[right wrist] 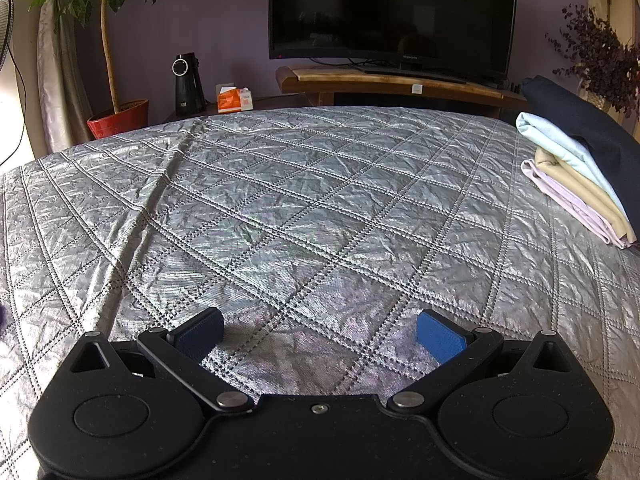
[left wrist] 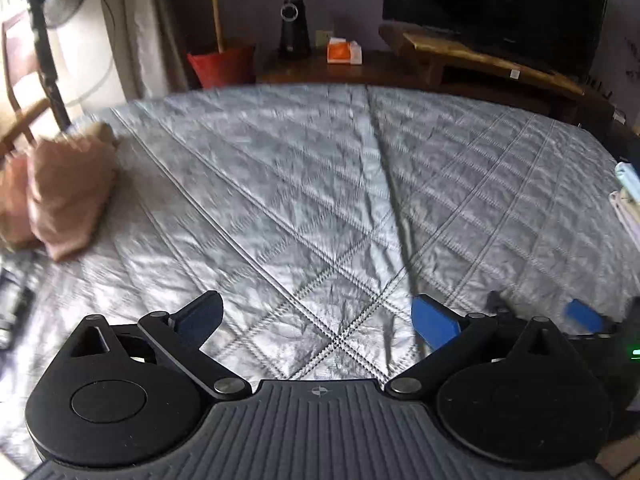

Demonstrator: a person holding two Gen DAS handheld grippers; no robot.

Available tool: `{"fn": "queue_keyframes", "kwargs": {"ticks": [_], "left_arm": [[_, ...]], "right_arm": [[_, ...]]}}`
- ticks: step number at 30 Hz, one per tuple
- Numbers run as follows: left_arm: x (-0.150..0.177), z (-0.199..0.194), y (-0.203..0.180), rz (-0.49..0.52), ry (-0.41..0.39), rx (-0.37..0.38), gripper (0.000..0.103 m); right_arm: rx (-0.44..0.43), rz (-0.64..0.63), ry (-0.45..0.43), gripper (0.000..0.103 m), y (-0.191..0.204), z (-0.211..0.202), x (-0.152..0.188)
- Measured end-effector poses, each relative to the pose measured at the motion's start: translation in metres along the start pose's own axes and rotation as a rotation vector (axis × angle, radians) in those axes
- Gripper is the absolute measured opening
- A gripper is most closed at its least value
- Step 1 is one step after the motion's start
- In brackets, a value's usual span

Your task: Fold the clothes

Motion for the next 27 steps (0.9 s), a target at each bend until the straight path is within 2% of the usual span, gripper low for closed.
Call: {"fn": "queue_keyframes", "kwargs": {"ticks": [4, 8, 12, 18, 27], "left_arm": [[0.001, -0.051, -0.003, -0.059, 0.058, 0.05, 0.102], [0.011, -0.092, -0.01, -0.063, 0.106, 0.105, 0.102], [0.019, -0.116, -0.015, -0.037, 0.132, 0.092, 0.102], [0.018, -0.15, -0.002, -0.051, 0.111, 0.056, 0.102], [0.013, -0.173, -0.002, -0.063, 0.09, 0.056, 0.102]], "right_arm": [[0.0, 0.0, 0.0, 0.102, 0.0, 0.0, 0.0], [0.0, 0.0, 0.0, 0.102, 0.0, 0.0, 0.0], [0.0, 0.0, 0.0, 0.102, 0.0, 0.0, 0.0], [0.0, 0.0, 0.0, 0.102, 0.0, 0.0, 0.0], [0.0, 0.0, 0.0, 0.102, 0.0, 0.0, -0.001]]}}
Point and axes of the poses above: each gripper's, at about its wrist camera, not at the fingertips, and z roughly the way its jaws point, y to its left, x to its underside, the point moved 6 cm from there along z, roughly the way its jaws point, and after that the axes turned 3 degrees about y, right-handed, at the moved point
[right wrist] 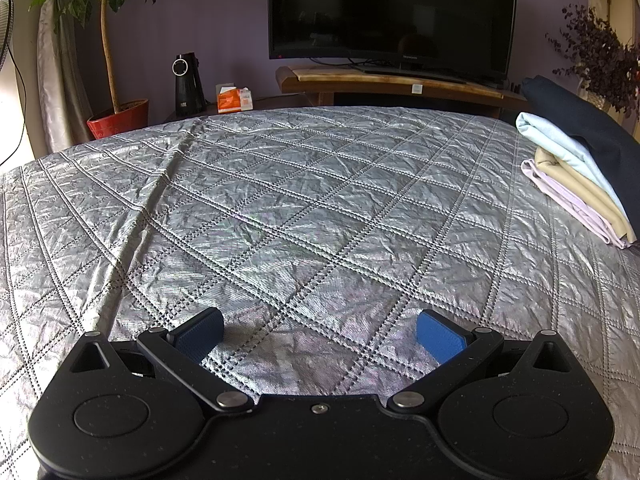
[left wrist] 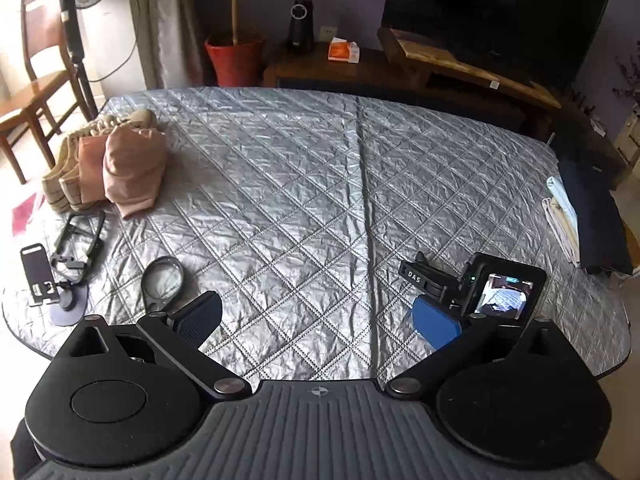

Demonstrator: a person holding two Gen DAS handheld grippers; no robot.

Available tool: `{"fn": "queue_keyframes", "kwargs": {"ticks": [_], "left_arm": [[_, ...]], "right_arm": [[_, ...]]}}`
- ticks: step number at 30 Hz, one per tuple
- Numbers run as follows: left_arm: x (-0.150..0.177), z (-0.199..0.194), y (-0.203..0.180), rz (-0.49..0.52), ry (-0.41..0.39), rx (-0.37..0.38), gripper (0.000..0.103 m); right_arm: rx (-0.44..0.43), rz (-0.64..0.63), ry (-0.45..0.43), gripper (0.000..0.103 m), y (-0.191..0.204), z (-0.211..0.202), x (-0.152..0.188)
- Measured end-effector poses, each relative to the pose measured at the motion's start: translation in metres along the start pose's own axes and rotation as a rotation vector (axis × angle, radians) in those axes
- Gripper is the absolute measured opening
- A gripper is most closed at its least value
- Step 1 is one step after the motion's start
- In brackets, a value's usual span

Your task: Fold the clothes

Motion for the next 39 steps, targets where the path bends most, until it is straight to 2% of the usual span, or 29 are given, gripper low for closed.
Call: {"fn": "queue_keyframes", "kwargs": {"ticks": [8, 14, 18, 21, 23, 27, 34, 36, 39], "left_arm": [[0.001, -0.004, -0.001, 0.0, -0.007, -0.005, 0.102], [0.002, 0.011, 0.001, 0.005, 0.009, 0.027, 0.102], [0.005, 0.032, 0.009, 0.046, 0.018, -0.014, 0.102], [0.008, 0.045, 0.02, 0.076, 0.0, -0.079, 0.102], [0.01, 0.055, 0.031, 0.069, 0.017, -0.093, 0.103], [0.019, 0.074, 0.058, 0.017, 0.051, -0.108, 0.102], [0.009, 0.064, 0.114, -0.091, -0.047, -0.235, 0.103], [0.005, 0.064, 0.129, -0.107, -0.05, -0.277, 0.103], [-0.003, 0.064, 0.145, -0.156, -0.038, -0.281, 0.103]], "right_arm": [[0.0, 0.0, 0.0, 0.102, 0.0, 0.0, 0.0], [0.0, 0.0, 0.0, 0.102, 0.0, 0.0, 0.0], [0.0, 0.0, 0.0, 0.102, 0.0, 0.0, 0.0], [0.0, 0.0, 0.0, 0.102, 0.0, 0.0, 0.0], [0.0, 0.0, 0.0, 0.102, 0.001, 0.0, 0.0], [0.0, 0.0, 0.0, 0.102, 0.001, 0.0, 0.0], [0.0, 0.0, 0.0, 0.102, 0.001, 0.0, 0.0], [0.0, 0.0, 0.0, 0.102, 0.001, 0.0, 0.0], [0.0, 0.0, 0.0, 0.102, 0.001, 0.0, 0.0]]}}
Point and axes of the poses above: each gripper's, at about its wrist camera, not at the fingertips, and z roughly the way its jaws point, y to its left, x to its underside, the point moved 6 cm from there along z, roughly the way its jaws point, and after that the axes turned 3 degrees about y, right-handed, at the moved point
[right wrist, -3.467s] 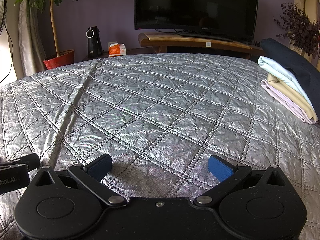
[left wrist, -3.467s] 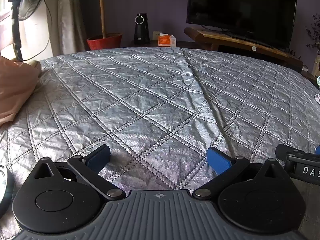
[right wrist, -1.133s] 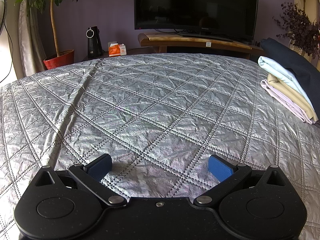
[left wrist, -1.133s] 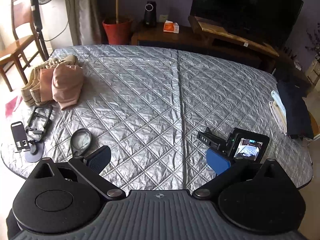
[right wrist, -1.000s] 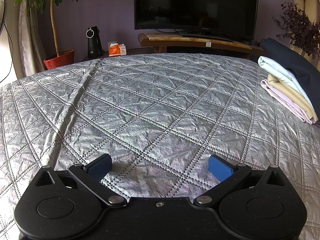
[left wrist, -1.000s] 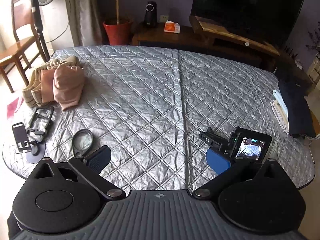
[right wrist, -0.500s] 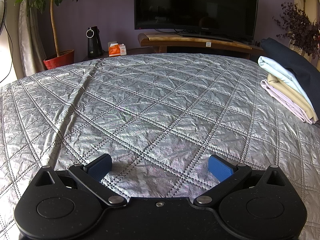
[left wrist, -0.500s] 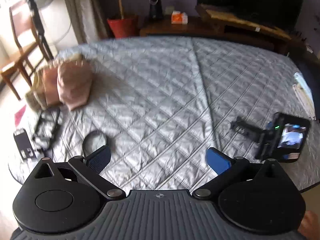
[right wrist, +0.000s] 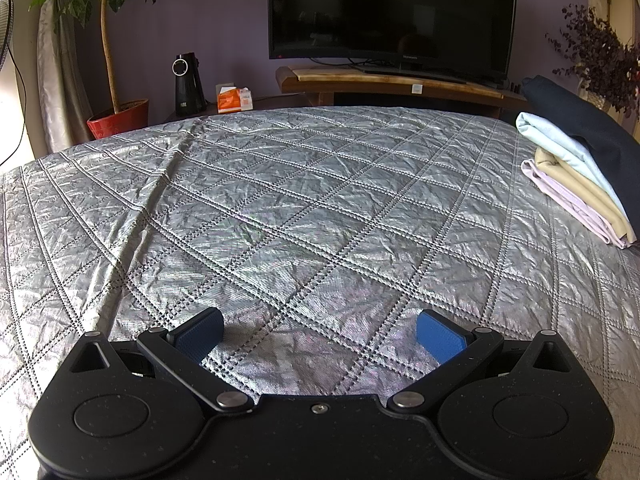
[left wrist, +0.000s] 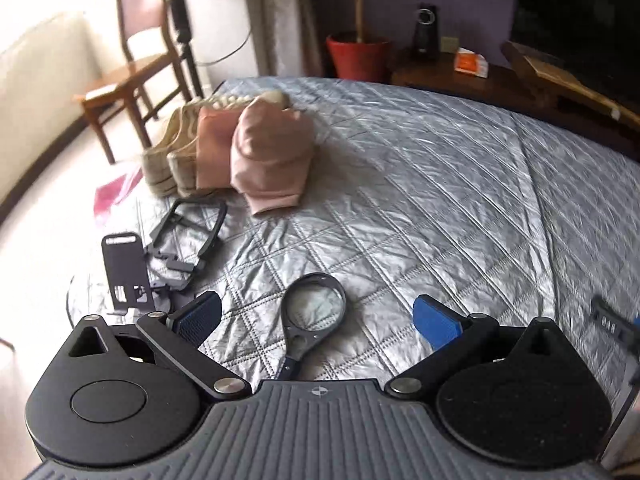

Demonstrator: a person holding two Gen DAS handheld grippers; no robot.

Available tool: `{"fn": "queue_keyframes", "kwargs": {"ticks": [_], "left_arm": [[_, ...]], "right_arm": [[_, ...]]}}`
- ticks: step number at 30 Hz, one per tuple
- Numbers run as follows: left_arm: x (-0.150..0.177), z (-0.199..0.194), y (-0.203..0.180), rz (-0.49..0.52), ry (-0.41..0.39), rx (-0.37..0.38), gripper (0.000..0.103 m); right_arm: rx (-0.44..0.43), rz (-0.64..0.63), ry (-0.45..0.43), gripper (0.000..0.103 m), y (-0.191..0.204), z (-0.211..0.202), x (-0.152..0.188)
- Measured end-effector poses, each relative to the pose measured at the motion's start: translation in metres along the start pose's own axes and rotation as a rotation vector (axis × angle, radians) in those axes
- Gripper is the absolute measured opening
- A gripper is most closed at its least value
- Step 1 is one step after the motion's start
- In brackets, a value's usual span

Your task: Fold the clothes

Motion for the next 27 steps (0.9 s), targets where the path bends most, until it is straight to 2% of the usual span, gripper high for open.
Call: {"fn": "queue_keyframes", "kwargs": {"ticks": [7, 13, 19, 27], "left_arm": [[-0.009, 0.011, 0.029, -0.11, 0.041, -0.012, 0.103], [-0.006, 0.016, 0.03, -0.101, 0.045, -0.013, 0.103], [-0.004, 0.019, 0.02, -0.099, 0.064, 0.033, 0.103], [0.003, 0.008, -0.015, -0.033, 0.055, 0.168, 0.103]], "right_arm": [[0.0, 0.0, 0.0, 0.102, 0.0, 0.0, 0.0], [0.0, 0.0, 0.0, 0.102, 0.0, 0.001, 0.0], [0.0, 0.0, 0.0, 0.102, 0.0, 0.001, 0.0], [0.0, 0.0, 0.0, 0.102, 0.0, 0.001, 0.0]]}}
Point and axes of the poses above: each gripper's, at about its wrist camera, not at the fingertips, and z roughly the way its jaws point, y to its left, x to its underside, the point moved 6 cm from there along z, roughly the way its jaws point, and after that the axes turned 3 degrees about y, right-handed, at the moved point
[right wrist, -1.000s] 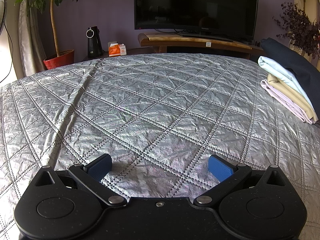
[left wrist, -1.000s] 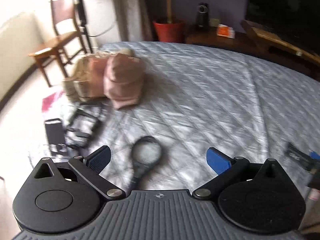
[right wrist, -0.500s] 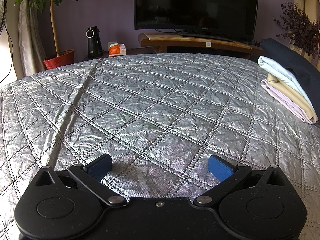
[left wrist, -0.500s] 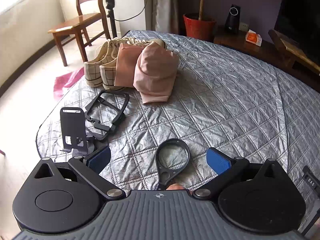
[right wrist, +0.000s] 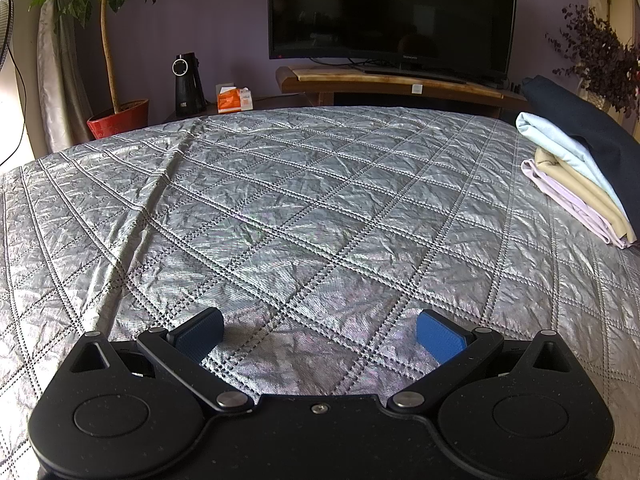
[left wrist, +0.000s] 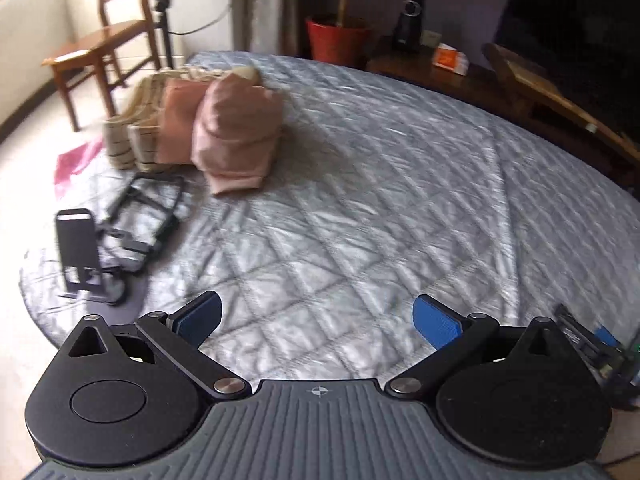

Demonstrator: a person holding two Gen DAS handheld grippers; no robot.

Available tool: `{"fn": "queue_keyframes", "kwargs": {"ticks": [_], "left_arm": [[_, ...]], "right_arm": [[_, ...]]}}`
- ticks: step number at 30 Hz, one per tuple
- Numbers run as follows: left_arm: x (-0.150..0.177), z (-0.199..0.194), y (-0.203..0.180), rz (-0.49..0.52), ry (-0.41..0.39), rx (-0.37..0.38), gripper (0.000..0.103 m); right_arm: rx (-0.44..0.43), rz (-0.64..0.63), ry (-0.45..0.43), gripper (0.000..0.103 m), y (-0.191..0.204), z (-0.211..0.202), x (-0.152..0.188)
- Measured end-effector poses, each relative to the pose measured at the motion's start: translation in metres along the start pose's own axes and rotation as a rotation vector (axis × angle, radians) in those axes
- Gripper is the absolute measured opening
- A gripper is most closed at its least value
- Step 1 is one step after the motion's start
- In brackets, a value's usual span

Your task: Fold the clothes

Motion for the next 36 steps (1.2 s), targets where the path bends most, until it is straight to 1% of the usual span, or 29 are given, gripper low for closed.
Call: {"fn": "queue_keyframes", "kwargs": {"ticks": [5, 7, 8, 10, 15, 17, 21, 28, 36], "left_arm": [[0.012, -0.019, -0.022, 0.052, -0.042, 0.045, 0.103], [0.02, -0.032, -0.037, 0.075, -0.05, 0.076, 0.103], [0.024, -0.039, -0.045, 0.094, -0.059, 0.081, 0.103], [0.035, -0.057, -0.067, 0.151, -0.08, 0.076, 0.103], [0.066, -0.104, -0.126, 0.268, -0.095, 0.14, 0.103], [0.078, -0.126, -0.148, 0.313, -0.116, 0.152, 0.103], [0.099, -0.164, -0.177, 0.379, -0.162, 0.174, 0.103], [0.115, -0.193, -0.194, 0.404, -0.19, 0.182, 0.103], [0.111, -0.207, -0.188, 0.377, -0.207, 0.148, 0.103]], "right_arm": [[0.0, 0.0, 0.0, 0.102, 0.0, 0.0, 0.0], [0.0, 0.0, 0.0, 0.102, 0.0, 0.0, 0.0], [0.0, 0.0, 0.0, 0.102, 0.0, 0.0, 0.0], [0.0, 0.0, 0.0, 0.102, 0.0, 0.0, 0.0], [0.0, 0.0, 0.0, 0.102, 0.0, 0.0, 0.0], [0.0, 0.0, 0.0, 0.102, 0.0, 0.0, 0.0], [0.0, 0.0, 0.0, 0.102, 0.0, 0.0, -0.001], [0.0, 0.0, 0.0, 0.102, 0.0, 0.0, -0.001], [0.0, 0.0, 0.0, 0.102, 0.001, 0.0, -0.001]]}}
Point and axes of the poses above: each gripper's, at about its wrist camera, not at the fingertips, and z roughly the way its jaws point, y to its left, x to its underside, the point moved 6 cm from there along z, roughly the way its jaws point, and after that the axes turned 3 degrees about y, right-handed, at the moved point
